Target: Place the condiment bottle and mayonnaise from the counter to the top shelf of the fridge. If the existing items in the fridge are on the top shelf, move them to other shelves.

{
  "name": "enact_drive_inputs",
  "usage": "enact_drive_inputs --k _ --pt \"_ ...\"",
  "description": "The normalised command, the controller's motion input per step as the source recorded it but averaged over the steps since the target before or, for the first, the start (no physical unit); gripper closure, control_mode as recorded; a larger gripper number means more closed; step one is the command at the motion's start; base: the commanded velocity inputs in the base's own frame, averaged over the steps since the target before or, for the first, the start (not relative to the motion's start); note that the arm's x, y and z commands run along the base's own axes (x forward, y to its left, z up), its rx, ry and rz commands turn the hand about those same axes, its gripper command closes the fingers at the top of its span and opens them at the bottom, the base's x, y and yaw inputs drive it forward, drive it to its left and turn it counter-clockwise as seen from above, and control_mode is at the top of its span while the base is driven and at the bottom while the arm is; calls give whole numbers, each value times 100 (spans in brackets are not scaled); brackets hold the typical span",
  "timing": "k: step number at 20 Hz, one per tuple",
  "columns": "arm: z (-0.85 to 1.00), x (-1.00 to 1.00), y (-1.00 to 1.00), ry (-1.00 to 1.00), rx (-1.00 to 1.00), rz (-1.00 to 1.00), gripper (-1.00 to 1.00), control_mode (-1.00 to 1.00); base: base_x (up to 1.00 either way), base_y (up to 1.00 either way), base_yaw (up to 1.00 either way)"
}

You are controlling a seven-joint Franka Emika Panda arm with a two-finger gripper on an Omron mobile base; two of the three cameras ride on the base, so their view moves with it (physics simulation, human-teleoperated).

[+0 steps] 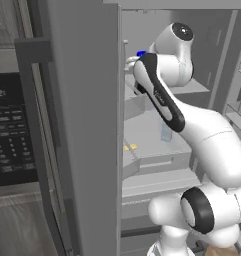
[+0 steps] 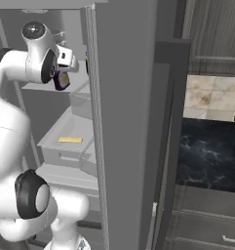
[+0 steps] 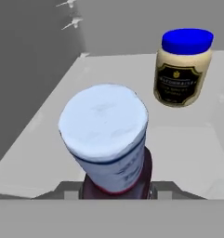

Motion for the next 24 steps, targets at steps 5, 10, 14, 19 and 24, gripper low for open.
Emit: enact_drive_inputs --k 5,10,14,19,24 --pt "-15 77 9 0 -3 7 100 -100 0 0 0" --pt "-26 62 8 -1 -6 3 100 -100 0 0 0" --pt "-32 51 9 -2 -7 3 100 -100 0 0 0" --pt "-30 24 3 -9 -5 2 -100 -100 0 0 0" --pt "-7 5 0 -5 -1 0 -100 -100 0 0 0"
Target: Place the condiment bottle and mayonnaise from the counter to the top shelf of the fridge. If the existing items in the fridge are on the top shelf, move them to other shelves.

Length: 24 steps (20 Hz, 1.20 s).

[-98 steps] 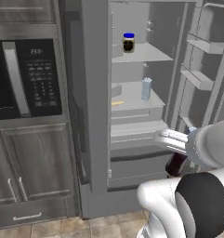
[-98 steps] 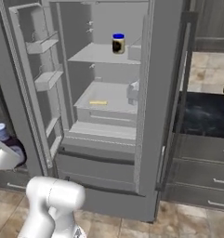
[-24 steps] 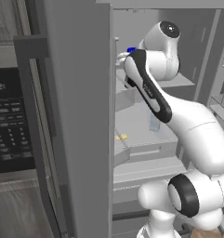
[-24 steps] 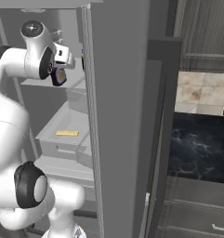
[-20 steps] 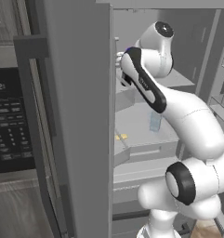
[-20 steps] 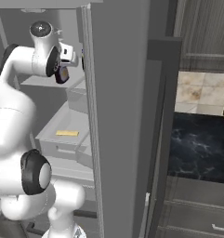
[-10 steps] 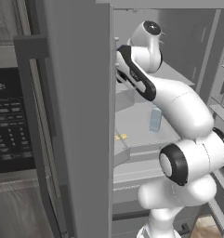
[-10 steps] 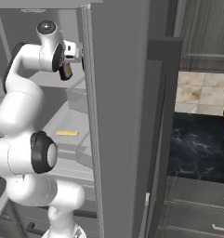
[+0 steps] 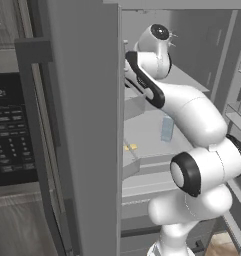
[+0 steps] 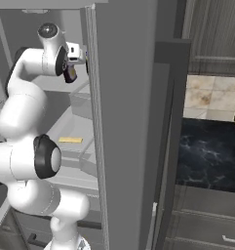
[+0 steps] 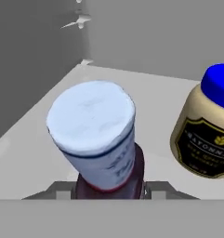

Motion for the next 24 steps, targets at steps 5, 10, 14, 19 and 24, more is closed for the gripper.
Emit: enact_drive_inputs --k 5,10,14,19,24 --pt "-1 0 0 -2 0 0 -100 -100 0 0 0" --pt "0 -15 0 -8 0 0 -100 -100 0 0 0" --pt "1 -71 0 -22 0 0 -100 -100 0 0 0" --pt "11 -100 0 -31 0 -1 -100 -100 0 0 0" --pt "29 -100 0 -18 3 -15 -100 -100 0 0 0"
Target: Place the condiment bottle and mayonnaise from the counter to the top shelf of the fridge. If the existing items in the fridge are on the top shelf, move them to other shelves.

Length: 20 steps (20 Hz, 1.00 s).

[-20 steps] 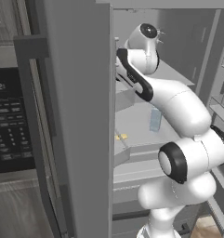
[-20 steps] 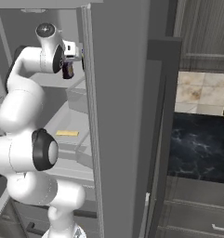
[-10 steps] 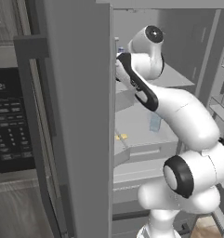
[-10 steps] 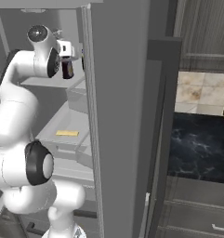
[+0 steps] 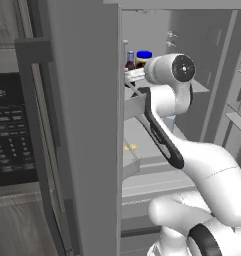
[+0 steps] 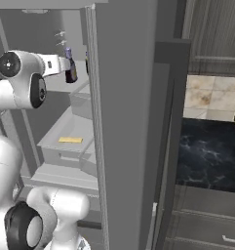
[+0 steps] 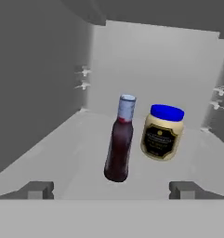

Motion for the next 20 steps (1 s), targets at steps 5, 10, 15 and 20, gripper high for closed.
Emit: enact_drive_inputs --k 5,10,15,20 --pt "34 -100 -1 -2 13 -20 -100 -100 0 0 0" --pt "30 -100 -9 0 16 -17 -100 -100 0 0 0" --pt "0 -100 -24 7 13 -5 -100 -100 0 0 0" --pt "-81 -100 -46 7 16 0 -100 -100 0 0 0"
